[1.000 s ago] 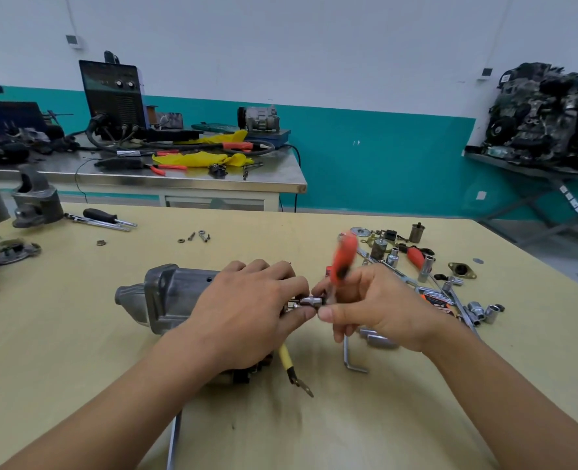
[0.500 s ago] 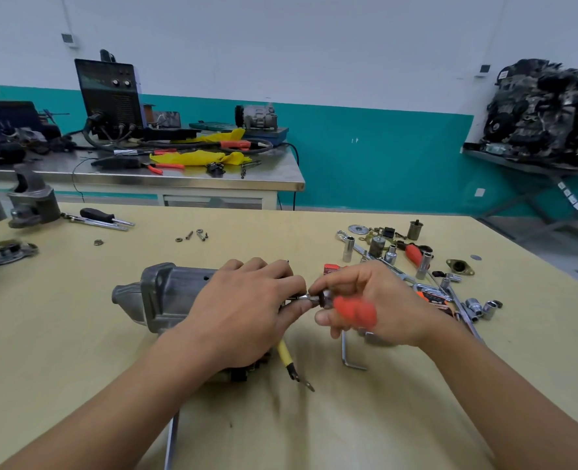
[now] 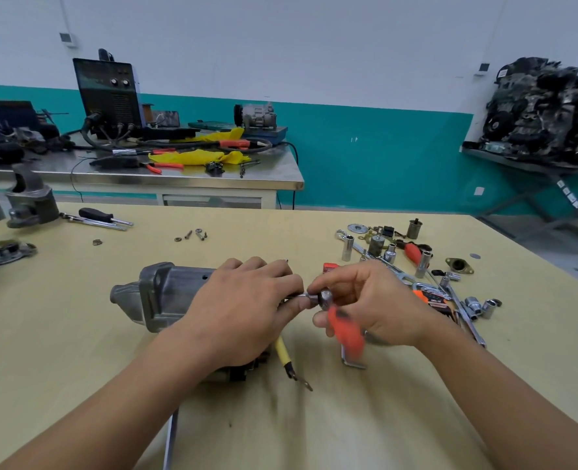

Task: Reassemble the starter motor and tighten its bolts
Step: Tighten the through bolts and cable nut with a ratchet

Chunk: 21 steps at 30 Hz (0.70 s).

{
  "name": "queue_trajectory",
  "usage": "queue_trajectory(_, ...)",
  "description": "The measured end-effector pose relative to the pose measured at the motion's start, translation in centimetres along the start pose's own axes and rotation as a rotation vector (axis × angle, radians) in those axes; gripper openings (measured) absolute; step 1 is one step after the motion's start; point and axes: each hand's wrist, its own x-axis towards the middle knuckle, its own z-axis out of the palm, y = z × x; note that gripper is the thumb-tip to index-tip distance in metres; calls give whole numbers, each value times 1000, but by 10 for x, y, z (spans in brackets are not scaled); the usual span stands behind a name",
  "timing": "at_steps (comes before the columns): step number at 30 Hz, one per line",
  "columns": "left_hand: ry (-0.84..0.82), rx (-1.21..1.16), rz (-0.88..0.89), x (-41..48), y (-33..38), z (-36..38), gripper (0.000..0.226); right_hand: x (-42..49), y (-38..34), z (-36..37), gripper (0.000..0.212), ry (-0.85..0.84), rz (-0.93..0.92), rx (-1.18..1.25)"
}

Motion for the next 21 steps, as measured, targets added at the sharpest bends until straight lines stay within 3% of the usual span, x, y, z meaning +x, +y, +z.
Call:
queue_trajectory(2,-7,-23,-5,0,-1,-1,50,0,-3,1,20,-11,39,-18)
queue_trajectory(6,-6,-39,1,-1,-2,0,45,2,-2,6,44,-58,177,58)
queue_trajectory(10,-3,-38,5,-1,-1,0,47,2,2,1,20,-12,72,25)
queue_trajectory(13,0,-7,3,-1,-1,0,49,2,3,1,30,-1,-23,28)
queue_trajectory(16,-1,0,-2,-1,-1,1,50,0,3,2,20,-8,17,-34)
queue_trajectory(21,-32,-46,18,0,-5,-2,40,4,-1,9,49,-66,198,104)
